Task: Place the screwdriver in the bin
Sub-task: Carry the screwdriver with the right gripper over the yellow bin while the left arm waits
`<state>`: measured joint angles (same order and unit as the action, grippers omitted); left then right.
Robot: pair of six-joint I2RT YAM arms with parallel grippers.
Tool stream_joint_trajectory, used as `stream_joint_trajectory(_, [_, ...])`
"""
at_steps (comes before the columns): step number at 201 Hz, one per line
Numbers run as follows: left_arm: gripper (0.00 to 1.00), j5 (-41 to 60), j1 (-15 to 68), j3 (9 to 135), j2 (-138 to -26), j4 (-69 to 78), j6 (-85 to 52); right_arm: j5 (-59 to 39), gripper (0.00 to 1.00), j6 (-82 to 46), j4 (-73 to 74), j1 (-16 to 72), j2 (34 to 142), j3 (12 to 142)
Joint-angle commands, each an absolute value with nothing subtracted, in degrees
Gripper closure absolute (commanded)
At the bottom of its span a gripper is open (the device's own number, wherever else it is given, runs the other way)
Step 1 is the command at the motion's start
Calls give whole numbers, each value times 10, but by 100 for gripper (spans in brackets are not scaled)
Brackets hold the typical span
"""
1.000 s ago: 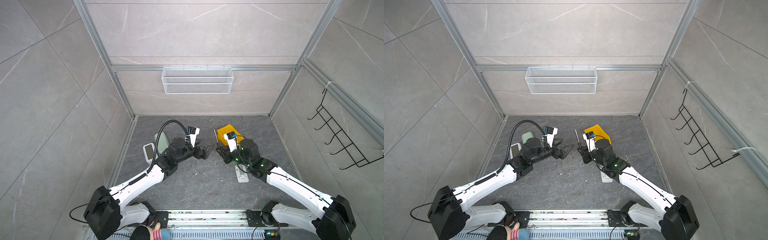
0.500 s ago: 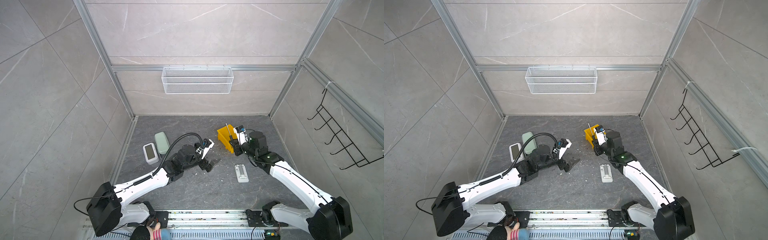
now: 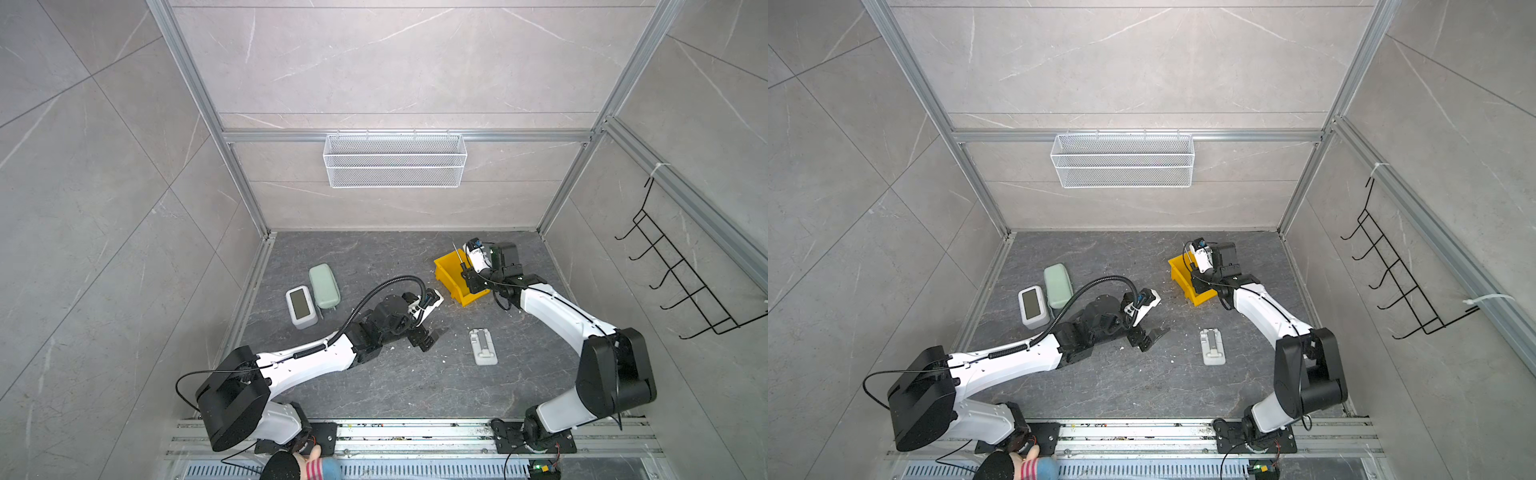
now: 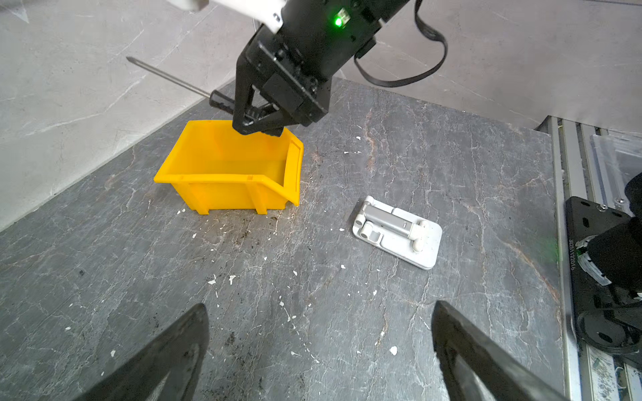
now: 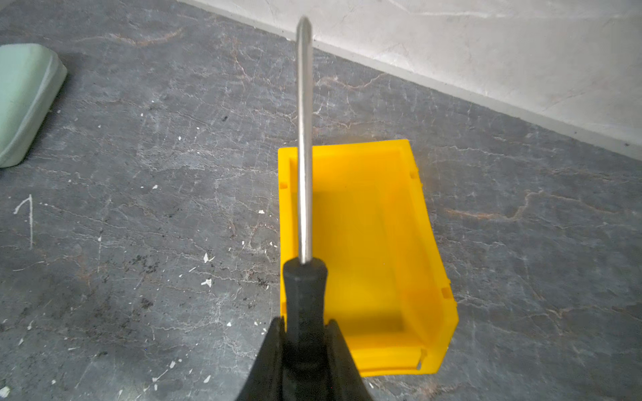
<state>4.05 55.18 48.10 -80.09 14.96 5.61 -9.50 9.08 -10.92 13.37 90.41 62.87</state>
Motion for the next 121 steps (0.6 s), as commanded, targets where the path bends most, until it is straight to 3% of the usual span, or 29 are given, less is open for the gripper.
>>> stream_joint_trajectory(1, [0, 29, 557, 500, -802, 186, 63, -83, 100, 94, -113, 132, 938, 652])
stream_joint_trajectory(121, [0, 22, 559, 496, -791, 171, 69, -64, 100, 84, -131, 119, 1061, 702])
